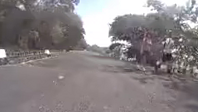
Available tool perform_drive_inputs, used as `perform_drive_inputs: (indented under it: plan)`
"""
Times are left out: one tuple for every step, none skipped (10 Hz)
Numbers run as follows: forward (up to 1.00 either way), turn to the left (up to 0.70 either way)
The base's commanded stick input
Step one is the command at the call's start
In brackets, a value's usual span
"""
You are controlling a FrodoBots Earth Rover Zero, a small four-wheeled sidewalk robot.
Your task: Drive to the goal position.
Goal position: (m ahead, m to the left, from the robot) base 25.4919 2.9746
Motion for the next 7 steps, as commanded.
perform_drive_inputs:
  plan:
    - [0.85, 0.01]
    - [0.85, 0.01]
    - [0.85, 0.01]
    - [0.85, 0.01]
    - [0.85, 0.01]
    - [0.85, 0.01]
    - [0.85, 0.01]
